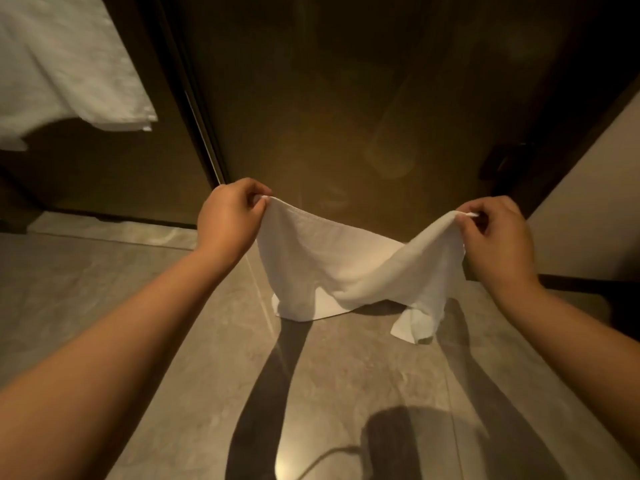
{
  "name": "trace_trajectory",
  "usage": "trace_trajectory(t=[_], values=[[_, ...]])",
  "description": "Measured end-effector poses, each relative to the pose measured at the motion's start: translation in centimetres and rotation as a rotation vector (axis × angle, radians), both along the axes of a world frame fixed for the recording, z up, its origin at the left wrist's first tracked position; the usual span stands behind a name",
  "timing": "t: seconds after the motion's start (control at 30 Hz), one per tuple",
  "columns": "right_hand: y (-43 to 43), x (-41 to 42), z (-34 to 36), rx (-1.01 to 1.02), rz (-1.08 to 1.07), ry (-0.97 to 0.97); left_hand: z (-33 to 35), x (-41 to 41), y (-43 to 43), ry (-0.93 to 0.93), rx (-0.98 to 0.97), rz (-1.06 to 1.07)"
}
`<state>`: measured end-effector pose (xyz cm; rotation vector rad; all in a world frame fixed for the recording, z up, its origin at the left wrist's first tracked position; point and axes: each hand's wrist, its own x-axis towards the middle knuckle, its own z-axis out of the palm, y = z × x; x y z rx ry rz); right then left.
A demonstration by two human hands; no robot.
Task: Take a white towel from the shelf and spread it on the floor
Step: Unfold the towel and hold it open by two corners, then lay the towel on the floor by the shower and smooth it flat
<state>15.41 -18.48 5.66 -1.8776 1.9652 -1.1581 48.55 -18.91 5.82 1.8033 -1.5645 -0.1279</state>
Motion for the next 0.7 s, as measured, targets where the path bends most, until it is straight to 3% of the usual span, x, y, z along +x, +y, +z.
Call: trace_trajectory(t=[0.27, 0.43, 0.7], values=[[4.4, -0.3, -11.2, 0.069, 0.028, 0.021, -11.4, 1.3, 2.8, -0.188, 0.138, -0.098], [6.9, -1.0, -16.0, 0.168, 0.144, 0.150, -16.7, 1.8, 5.5, -0.239, 0.250, -0.101], [9.2, -0.4, -18.7, 0.213, 0.280, 0.269, -19.4, 1.8, 8.1, -0.295, 0.252, -0.164]])
